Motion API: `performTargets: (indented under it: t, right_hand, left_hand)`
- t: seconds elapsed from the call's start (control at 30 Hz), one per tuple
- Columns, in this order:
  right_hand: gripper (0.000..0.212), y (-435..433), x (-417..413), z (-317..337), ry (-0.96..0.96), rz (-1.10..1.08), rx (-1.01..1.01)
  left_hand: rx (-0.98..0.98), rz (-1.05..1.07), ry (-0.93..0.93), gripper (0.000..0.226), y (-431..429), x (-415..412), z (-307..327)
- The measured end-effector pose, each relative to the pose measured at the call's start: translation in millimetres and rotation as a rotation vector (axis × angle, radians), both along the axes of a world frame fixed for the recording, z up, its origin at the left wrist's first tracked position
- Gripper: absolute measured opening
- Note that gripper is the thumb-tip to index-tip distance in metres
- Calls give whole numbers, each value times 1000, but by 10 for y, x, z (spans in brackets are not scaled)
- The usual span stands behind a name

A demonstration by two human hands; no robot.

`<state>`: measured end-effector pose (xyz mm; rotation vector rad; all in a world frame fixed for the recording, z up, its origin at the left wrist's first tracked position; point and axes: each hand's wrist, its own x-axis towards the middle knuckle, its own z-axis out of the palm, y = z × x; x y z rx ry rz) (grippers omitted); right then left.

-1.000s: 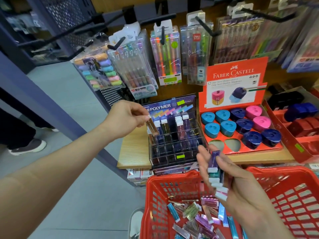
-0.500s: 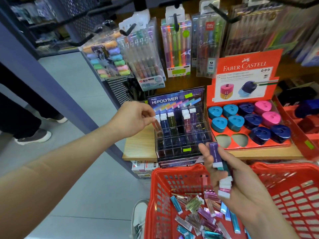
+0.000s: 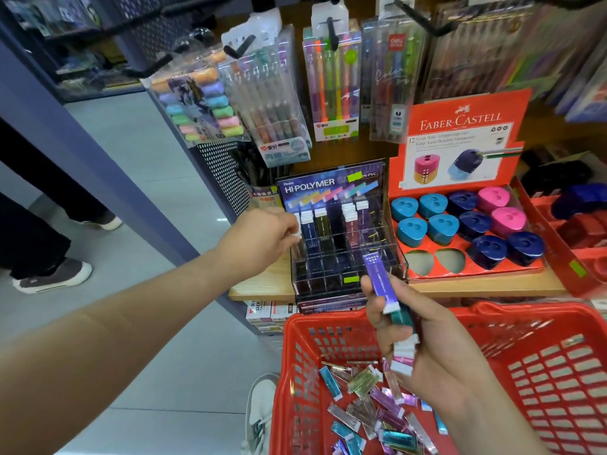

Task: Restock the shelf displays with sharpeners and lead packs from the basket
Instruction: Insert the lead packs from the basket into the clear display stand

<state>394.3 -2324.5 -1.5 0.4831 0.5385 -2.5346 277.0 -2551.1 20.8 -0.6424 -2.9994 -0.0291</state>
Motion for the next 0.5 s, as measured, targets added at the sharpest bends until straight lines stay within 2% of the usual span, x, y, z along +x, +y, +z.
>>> performTargets:
  t: [0.07, 0.1, 0.13, 0.17, 0.23, 0.27, 0.3, 0.37, 0.43, 0.5]
  right_hand:
    - [86, -13, 10, 17, 39, -4, 79]
    - [77, -16, 11, 31, 57, -5, 125]
    - [63, -16, 9, 39, 69, -6, 170]
    - [50, -19, 12, 54, 76, -10, 213]
    - [37, -29, 16, 88, 85, -14, 270]
    - [33, -34, 13, 95, 85, -17, 290]
    - [30, -39, 11, 108, 82, -19, 310]
    - [32, -41, 8, 129, 75, -23, 361]
    - [39, -31, 4, 154, 76, -34, 404]
    - [36, -18, 6, 171, 79, -48, 426]
  left_hand:
    - [-23, 58, -1, 19, 31, -8, 49]
    - [26, 98, -21, 19, 69, -3, 95]
    - [158, 150, -95, 17, 123, 11, 156]
    - [367, 205, -247, 15, 201, 40, 233]
    - [768, 254, -709, 19, 381, 137, 393]
    - [843, 219, -875, 24, 457, 192, 442]
    - [862, 167, -960, 24, 524, 247, 470]
    - [873, 91, -960, 16, 626, 337, 470]
    - [904, 94, -892, 12, 669, 364, 440]
    - [916, 114, -867, 10, 664, 375, 427]
